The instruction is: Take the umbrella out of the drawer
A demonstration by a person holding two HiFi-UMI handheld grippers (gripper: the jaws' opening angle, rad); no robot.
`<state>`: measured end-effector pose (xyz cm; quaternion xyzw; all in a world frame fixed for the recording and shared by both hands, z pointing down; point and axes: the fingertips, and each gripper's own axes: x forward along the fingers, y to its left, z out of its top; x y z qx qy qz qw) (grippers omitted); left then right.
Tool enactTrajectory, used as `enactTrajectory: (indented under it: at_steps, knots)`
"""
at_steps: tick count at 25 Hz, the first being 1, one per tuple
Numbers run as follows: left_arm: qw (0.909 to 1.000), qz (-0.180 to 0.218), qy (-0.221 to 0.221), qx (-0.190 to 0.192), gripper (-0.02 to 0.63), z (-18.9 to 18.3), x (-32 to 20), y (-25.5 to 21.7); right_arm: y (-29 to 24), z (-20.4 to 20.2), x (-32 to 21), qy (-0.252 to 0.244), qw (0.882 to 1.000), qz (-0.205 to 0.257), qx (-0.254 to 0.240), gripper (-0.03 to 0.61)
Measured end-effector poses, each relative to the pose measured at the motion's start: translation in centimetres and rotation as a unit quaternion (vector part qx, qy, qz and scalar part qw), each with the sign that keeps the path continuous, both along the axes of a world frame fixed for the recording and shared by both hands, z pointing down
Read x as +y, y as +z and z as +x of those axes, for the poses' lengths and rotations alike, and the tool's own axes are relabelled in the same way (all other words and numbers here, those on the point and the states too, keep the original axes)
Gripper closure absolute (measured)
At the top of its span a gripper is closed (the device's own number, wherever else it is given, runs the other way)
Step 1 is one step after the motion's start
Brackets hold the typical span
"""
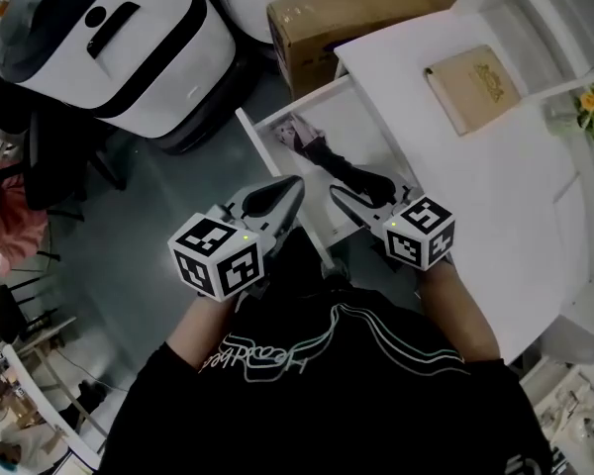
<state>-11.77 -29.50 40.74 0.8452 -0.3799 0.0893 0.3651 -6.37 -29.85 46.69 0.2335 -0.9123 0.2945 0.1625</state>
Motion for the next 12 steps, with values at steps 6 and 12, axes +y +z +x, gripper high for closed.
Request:
enactTrajectory:
  at_steps: [6, 12]
  knots:
    - [0.9998, -0.012, 0.015, 0.009, 0.592, -1.5, -3.9, 1.7, 6.6, -0.8, -3.1, -0.007, 0.997, -0.028, 0.071, 0.365]
    - [0.999, -0.03, 0.03, 0.013, 0.592, -2.5, -6.2, 3.8, 12.1, -1.1, -5.4, -0.013, 0.988, -0.018, 0.153, 0.348]
